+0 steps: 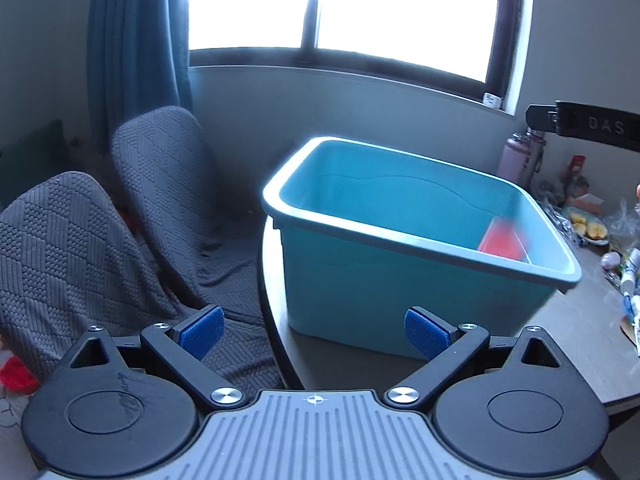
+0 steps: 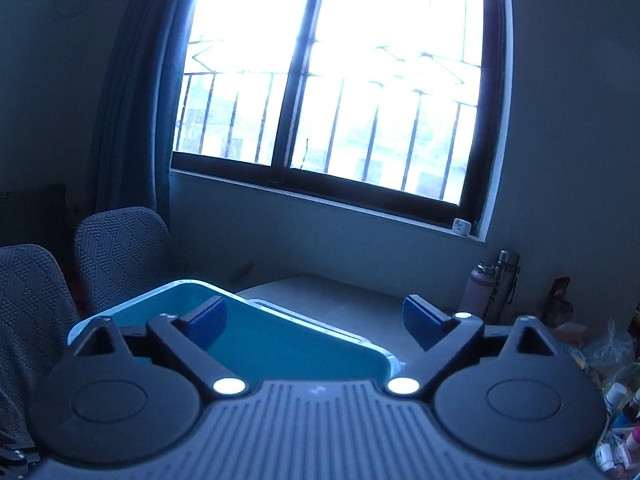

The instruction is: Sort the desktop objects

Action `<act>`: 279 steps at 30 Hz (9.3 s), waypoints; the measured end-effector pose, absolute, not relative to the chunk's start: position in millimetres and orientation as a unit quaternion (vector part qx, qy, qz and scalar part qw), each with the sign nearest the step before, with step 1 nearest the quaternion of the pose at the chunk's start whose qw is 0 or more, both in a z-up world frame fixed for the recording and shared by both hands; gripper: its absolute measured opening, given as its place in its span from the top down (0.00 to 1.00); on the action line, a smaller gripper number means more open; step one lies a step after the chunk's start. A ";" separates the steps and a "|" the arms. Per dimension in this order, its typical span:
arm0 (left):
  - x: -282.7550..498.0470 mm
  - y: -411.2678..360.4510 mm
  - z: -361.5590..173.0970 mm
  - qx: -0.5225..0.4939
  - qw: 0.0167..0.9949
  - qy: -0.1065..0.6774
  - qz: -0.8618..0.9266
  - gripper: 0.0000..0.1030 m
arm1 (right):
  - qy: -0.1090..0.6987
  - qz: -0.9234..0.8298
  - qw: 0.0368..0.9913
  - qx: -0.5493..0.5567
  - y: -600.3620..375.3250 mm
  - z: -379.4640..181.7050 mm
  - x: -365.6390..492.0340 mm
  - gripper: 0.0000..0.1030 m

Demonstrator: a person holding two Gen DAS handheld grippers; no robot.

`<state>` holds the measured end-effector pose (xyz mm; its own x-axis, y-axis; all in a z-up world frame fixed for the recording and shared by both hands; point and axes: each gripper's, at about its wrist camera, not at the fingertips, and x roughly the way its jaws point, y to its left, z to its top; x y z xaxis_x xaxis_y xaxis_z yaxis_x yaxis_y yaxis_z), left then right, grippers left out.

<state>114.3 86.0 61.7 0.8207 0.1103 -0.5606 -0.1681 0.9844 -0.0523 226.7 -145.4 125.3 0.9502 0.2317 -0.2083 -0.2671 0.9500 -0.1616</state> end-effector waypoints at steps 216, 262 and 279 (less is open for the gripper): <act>708.6 304.8 -96.4 -0.172 0.798 0.577 -0.023 0.03 | 0.662 0.134 0.731 0.100 -69.8 -58.7 733.4 0.01; 714.2 315.7 -129.4 -0.249 0.808 0.525 -0.098 0.00 | 0.625 0.218 0.734 0.153 -59.2 -74.4 733.4 0.02; 718.3 322.6 -80.3 -0.214 0.837 0.498 -0.072 0.00 | 0.598 0.205 0.769 0.095 -36.7 -45.2 726.7 0.13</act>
